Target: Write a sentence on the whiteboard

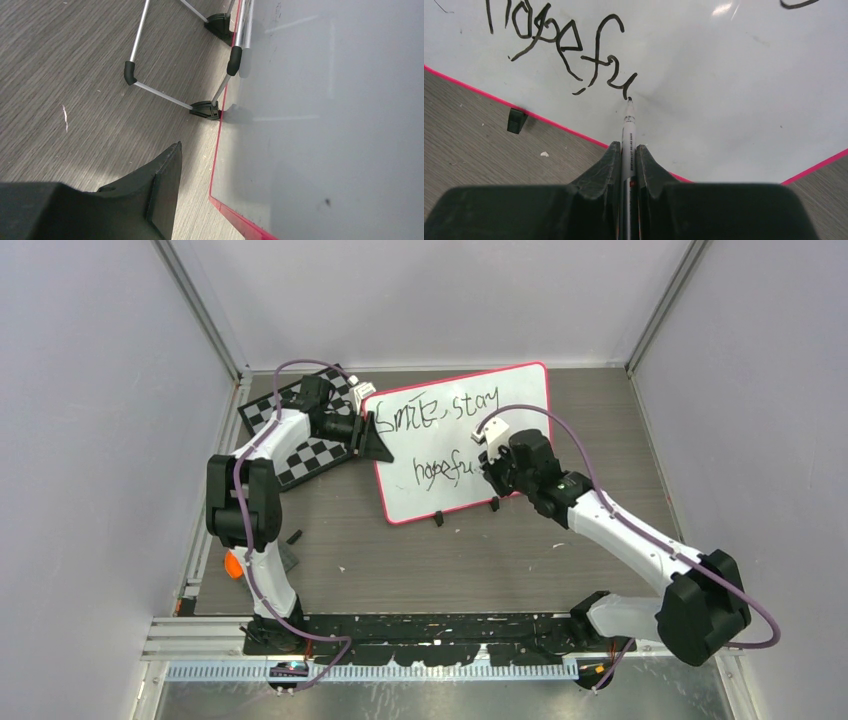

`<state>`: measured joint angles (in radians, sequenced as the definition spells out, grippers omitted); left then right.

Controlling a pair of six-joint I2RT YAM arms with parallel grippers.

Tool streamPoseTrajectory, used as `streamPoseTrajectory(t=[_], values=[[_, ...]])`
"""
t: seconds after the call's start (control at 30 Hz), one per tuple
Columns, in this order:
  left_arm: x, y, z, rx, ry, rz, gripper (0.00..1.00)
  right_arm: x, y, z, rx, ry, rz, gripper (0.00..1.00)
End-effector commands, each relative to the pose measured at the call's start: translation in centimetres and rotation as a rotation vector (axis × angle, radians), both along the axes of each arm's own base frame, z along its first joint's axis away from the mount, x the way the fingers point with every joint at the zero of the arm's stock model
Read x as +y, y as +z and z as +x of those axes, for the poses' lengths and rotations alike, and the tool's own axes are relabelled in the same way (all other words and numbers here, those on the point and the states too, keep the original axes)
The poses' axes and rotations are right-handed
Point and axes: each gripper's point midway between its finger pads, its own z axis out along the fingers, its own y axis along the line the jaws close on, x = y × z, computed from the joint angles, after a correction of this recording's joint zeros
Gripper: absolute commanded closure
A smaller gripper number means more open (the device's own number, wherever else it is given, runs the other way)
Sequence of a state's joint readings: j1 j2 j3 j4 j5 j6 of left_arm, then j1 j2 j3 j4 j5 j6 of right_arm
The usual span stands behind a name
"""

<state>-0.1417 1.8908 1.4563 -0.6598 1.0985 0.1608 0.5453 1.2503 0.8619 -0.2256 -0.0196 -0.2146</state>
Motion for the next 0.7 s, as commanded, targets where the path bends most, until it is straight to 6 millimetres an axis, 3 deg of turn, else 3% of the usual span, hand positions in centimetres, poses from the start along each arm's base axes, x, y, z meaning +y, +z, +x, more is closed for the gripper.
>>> streamPoseTrajectory(t=[0.0, 0.2, 0.67], values=[[0.1, -0.3, 0.3, -0.029, 0.006, 0.037, 0.91, 0.0, 5.0, 0.9, -0.141, -0.019, 0.078, 1.00], [0.1, -0.2, 0.3, -0.033, 0.008, 0.036, 0.91, -0.5, 7.2, 2.7, -0.214, -0.136, 0.146, 1.00], [0.2, -0.3, 0.1, -0.035, 0.006, 0.036, 0.91, 0.2, 6.8, 4.9, -0.203, -0.178, 0.142, 1.00]])
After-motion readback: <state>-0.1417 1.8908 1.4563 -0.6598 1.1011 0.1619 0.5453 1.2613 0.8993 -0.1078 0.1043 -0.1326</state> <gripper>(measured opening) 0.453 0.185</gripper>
